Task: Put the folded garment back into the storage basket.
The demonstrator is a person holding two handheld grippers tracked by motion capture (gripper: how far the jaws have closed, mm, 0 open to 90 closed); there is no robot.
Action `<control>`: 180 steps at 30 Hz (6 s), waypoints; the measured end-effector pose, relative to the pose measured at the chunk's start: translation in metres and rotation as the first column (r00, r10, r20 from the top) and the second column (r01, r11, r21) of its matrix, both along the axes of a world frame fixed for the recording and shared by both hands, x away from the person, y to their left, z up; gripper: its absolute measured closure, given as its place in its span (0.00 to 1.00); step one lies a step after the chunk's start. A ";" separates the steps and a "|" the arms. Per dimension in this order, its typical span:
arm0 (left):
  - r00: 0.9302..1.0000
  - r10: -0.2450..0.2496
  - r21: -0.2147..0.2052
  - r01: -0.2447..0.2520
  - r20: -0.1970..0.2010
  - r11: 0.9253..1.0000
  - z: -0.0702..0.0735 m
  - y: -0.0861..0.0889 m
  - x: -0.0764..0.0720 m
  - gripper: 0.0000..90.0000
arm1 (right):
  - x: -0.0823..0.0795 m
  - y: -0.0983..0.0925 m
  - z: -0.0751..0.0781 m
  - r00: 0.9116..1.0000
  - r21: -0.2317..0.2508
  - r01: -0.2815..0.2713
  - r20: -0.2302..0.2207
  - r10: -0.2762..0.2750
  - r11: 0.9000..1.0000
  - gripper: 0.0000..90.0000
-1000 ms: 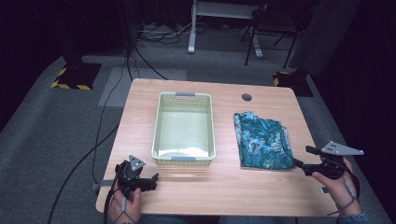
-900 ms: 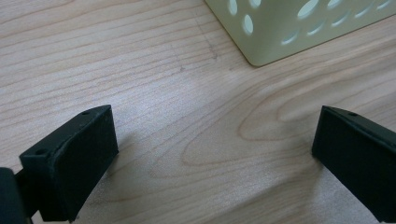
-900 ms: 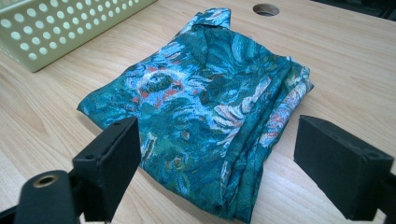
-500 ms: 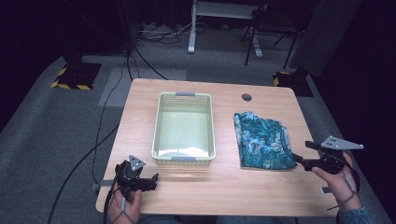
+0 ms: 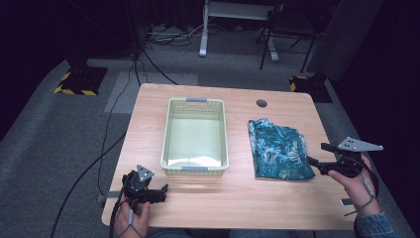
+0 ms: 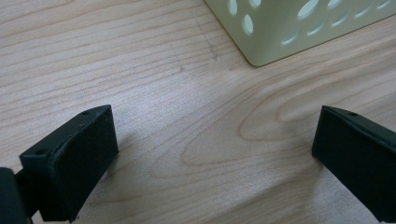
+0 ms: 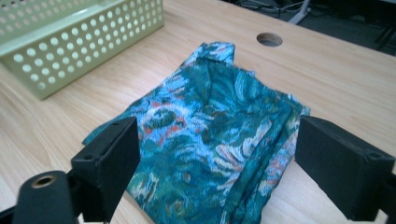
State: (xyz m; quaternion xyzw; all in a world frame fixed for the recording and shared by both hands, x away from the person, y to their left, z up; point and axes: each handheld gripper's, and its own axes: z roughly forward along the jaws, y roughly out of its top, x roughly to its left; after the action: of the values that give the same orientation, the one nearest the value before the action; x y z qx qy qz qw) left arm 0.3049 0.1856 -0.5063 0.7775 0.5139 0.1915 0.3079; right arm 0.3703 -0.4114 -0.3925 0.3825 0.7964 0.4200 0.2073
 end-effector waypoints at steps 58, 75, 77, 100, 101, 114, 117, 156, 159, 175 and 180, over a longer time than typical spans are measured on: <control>1.000 0.002 -0.002 -0.002 0.001 1.000 0.000 0.000 0.000 0.00 | 0.061 0.043 0.010 0.997 0.038 0.051 0.055 -0.053 0.998 0.07; 1.000 0.004 -0.002 -0.004 0.002 1.000 0.000 -0.001 0.001 0.00 | 0.075 0.056 -0.016 0.997 0.041 0.062 0.036 -0.064 0.997 0.05; 1.000 0.004 -0.001 -0.004 0.001 1.000 0.000 -0.001 0.001 0.00 | 0.077 0.057 -0.018 0.997 0.045 0.067 0.029 -0.068 0.997 0.05; 1.000 0.004 -0.002 -0.004 0.002 1.000 0.000 -0.001 0.001 0.00 | 0.087 0.066 -0.055 0.992 0.036 0.119 -0.038 -0.118 0.992 0.04; 1.000 0.004 -0.001 -0.004 0.001 1.000 0.000 -0.001 0.001 0.00 | 0.087 0.066 -0.056 0.992 0.033 0.123 -0.040 -0.121 0.992 0.04; 1.000 0.005 -0.002 -0.005 0.002 1.000 0.000 -0.001 0.001 0.00 | 0.092 0.070 -0.077 0.987 0.006 0.132 -0.091 -0.131 0.991 0.04; 1.000 0.004 -0.001 -0.004 0.001 1.000 0.000 -0.001 0.001 0.00 | 0.092 0.071 -0.081 0.986 -0.004 0.135 -0.103 -0.135 0.991 0.04; 1.000 0.004 -0.001 -0.004 0.001 1.000 0.000 -0.001 0.001 0.00 | 0.094 0.081 -0.107 0.974 -0.132 0.121 -0.178 -0.143 0.984 0.07; 1.000 0.006 -0.002 -0.006 0.003 1.000 0.000 -0.001 0.001 0.00 | 0.094 0.082 -0.106 0.972 -0.134 0.127 -0.179 -0.150 0.983 0.07; 1.000 0.007 -0.003 -0.007 0.003 1.000 0.000 -0.001 0.001 0.00 | 0.084 0.082 -0.103 0.981 -0.106 0.130 -0.128 -0.143 0.986 0.63; 1.000 0.007 -0.003 -0.007 0.003 1.000 0.000 -0.001 0.001 0.00 | 0.082 0.085 -0.102 0.983 -0.111 0.128 -0.121 -0.141 0.986 0.80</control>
State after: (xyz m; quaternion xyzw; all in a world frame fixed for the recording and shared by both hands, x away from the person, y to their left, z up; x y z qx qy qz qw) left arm 0.3057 0.1846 -0.5065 0.7749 0.5165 0.1932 0.3090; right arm 0.4527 -0.3261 -0.4949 0.4505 0.8010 0.3379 0.2029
